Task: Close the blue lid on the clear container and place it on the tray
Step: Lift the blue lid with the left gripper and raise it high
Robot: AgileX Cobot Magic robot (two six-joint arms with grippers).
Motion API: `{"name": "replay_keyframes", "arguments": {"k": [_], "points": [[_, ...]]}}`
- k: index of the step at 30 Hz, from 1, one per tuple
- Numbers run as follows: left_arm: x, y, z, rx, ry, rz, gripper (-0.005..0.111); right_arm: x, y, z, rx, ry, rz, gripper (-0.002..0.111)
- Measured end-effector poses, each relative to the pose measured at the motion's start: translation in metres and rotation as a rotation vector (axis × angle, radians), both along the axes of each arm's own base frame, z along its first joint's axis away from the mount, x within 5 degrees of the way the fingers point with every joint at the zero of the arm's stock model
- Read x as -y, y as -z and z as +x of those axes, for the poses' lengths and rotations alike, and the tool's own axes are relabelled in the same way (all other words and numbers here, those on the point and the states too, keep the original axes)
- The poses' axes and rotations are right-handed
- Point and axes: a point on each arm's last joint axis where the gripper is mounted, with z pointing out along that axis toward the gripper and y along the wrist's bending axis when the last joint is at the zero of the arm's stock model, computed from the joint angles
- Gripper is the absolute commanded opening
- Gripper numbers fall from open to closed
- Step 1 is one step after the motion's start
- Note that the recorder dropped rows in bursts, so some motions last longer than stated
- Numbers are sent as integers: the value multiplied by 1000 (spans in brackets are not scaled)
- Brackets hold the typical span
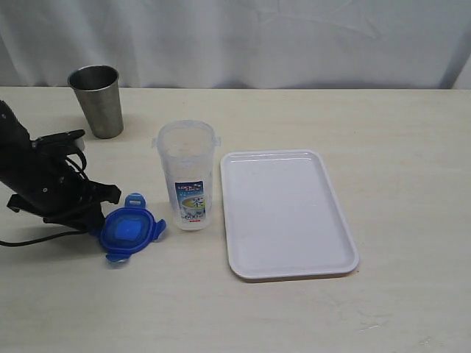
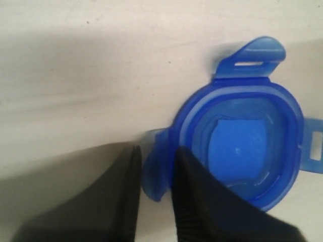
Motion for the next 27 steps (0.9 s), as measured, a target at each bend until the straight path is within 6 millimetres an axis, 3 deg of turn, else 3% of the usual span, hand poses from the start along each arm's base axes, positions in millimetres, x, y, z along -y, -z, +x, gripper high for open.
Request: {"name": "replay_keyframes", "arguments": {"k": [2, 13, 27], "points": [[0, 0, 0, 0, -1, -1, 0, 0, 0, 0, 0, 0, 0, 4], [2, -7, 3, 5, 24, -9, 0, 0, 0, 0, 0, 0, 0, 4], [2, -89, 2, 347, 143, -10, 0, 0, 0, 0, 0, 0, 0, 4]]}}
